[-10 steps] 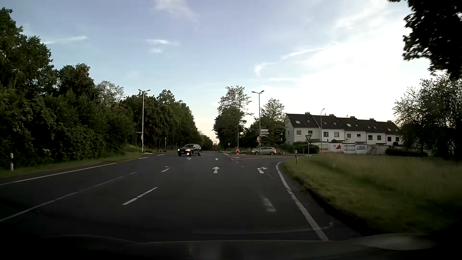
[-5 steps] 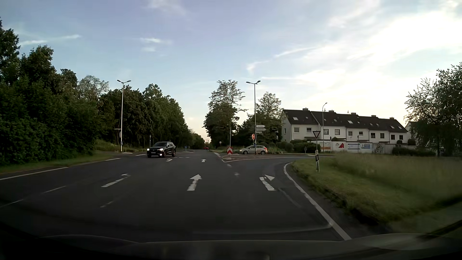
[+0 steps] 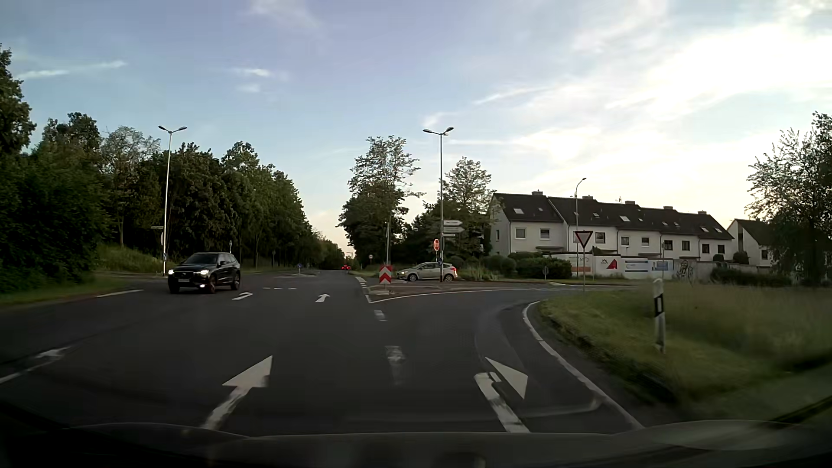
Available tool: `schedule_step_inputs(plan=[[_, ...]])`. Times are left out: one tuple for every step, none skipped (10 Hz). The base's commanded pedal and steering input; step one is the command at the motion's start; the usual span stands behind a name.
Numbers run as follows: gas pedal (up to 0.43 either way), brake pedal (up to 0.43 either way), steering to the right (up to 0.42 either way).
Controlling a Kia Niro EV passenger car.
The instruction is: Follow the waypoints while adhering to traffic rules and regulations
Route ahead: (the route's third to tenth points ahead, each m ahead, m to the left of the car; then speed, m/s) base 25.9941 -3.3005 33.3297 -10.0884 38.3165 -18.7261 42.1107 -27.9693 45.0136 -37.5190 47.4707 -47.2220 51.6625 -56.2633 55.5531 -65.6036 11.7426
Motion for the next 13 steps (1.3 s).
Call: schedule_step_inputs(plan=[[0.0, 0.244, 0.04], [0.0, 0.25, 0.041], [0.0, 0.25, 0.042], [0.0, 0.25, 0.051], [0.0, 0.25, 0.062], [0.0, 0.25, 0.071], [0.0, 0.25, 0.073], [0.0, 0.25, 0.073], [0.0, 0.25, 0.075], [0.0, 0.25, 0.078], [0.0, 0.25, 0.083], [0.0, 0.25, 0.092], [0.0, 0.256, 0.105]])
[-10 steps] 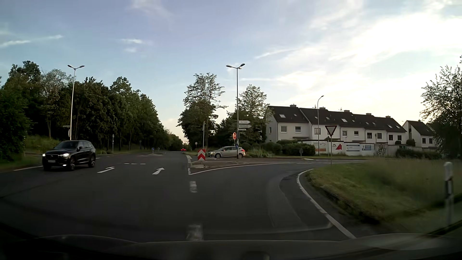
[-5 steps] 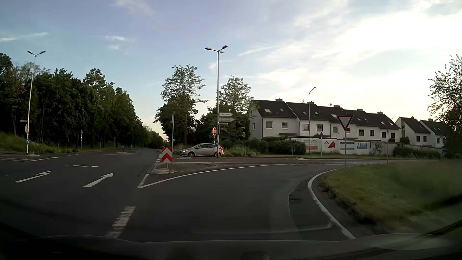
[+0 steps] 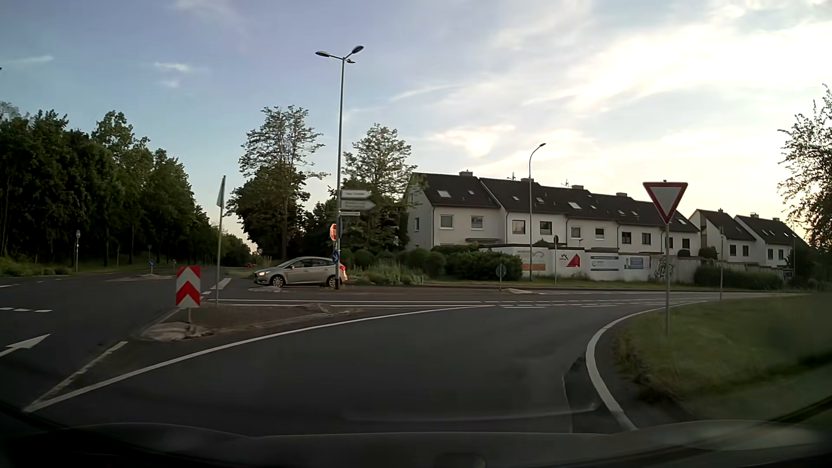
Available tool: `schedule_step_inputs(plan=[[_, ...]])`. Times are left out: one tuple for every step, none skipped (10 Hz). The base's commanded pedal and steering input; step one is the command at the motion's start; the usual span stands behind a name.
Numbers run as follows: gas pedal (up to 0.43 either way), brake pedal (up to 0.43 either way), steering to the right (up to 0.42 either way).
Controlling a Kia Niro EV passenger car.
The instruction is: Follow the waypoints while adhering to traffic rules and regulations
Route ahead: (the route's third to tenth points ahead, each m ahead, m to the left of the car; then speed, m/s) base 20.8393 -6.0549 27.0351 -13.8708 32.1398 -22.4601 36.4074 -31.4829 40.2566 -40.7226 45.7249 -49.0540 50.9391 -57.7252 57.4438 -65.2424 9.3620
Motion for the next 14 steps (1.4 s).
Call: schedule_step_inputs(plan=[[0.0, 0.256, 0.113], [0.0, 0.256, 0.12], [0.0, 0.256, 0.128], [0.0, 0.256, 0.139], [0.0, 0.25, 0.148], [0.0, 0.171, 0.155], [0.0, 0.012, 0.161], [0.0, 0.0, 0.167], [0.0, 0.0, 0.179], [0.0, 0.0, 0.19], [0.0, 0.0, 0.196], [0.0, 0.0, 0.2], [0.0, 0.0, 0.203], [0.028, 0.0, 0.203]])
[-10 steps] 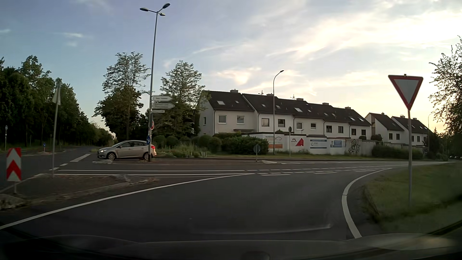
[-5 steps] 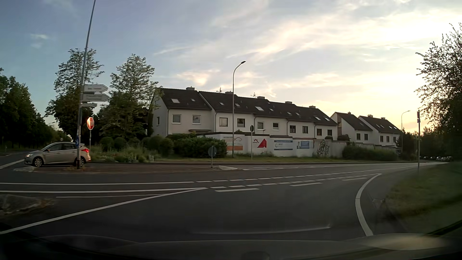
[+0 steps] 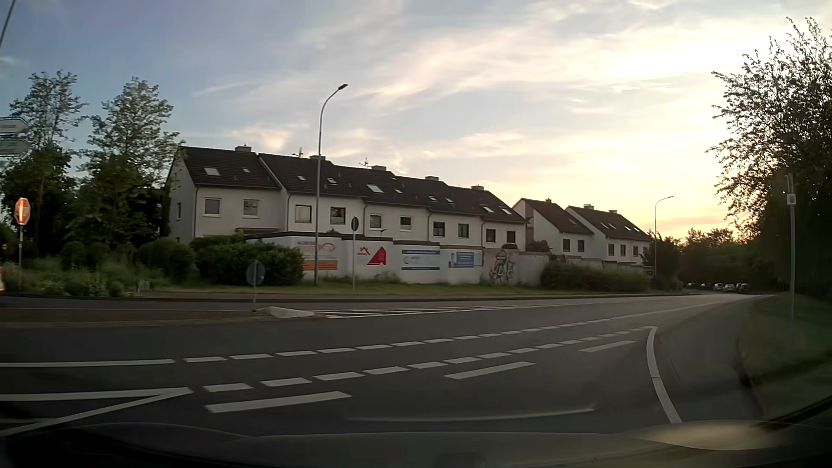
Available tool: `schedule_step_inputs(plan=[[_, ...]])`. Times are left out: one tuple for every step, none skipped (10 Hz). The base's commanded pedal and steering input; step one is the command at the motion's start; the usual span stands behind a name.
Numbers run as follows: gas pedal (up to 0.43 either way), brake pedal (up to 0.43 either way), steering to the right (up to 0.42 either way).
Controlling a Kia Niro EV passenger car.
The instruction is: Follow the waypoints while adhering to traffic rules and regulations
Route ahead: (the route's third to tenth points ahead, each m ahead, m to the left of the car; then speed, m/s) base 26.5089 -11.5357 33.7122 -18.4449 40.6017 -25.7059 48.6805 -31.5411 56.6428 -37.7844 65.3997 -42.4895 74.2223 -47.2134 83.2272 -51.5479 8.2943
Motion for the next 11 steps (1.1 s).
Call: schedule_step_inputs(plan=[[0.047, 0.0, 0.203], [0.087, 0.0, 0.202], [0.11, 0.0, 0.199], [0.11, 0.0, 0.195], [0.11, 0.0, 0.19], [0.118, 0.0, 0.184], [0.13, 0.0, 0.179], [0.13, 0.0, 0.169], [0.138, 0.0, 0.162], [0.138, 0.0, 0.159], [0.138, 0.0, 0.157]])
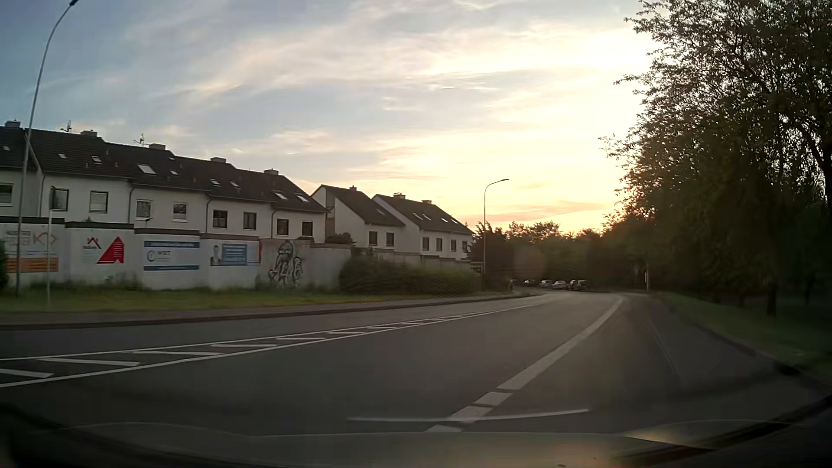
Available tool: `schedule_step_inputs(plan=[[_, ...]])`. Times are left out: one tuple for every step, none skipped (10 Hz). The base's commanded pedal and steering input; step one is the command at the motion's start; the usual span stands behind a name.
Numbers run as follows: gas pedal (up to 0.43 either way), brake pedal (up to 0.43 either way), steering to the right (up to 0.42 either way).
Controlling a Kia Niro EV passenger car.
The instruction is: Follow the waypoints while adhering to traffic rules and regulations
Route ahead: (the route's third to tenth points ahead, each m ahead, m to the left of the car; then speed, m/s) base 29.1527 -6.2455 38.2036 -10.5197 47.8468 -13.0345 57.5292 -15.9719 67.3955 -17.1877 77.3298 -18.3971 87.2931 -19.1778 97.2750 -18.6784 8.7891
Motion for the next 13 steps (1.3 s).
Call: schedule_step_inputs(plan=[[0.138, 0.0, 0.154], [0.138, 0.0, 0.151], [0.138, 0.0, 0.145], [0.138, 0.0, 0.135], [0.138, 0.0, 0.127], [0.15, 0.0, 0.119], [0.15, 0.0, 0.115], [0.15, 0.0, 0.115], [0.15, 0.0, 0.114], [0.15, 0.0, 0.113], [0.15, 0.0, 0.109], [0.15, 0.0, 0.1], [0.15, 0.0, 0.091]])
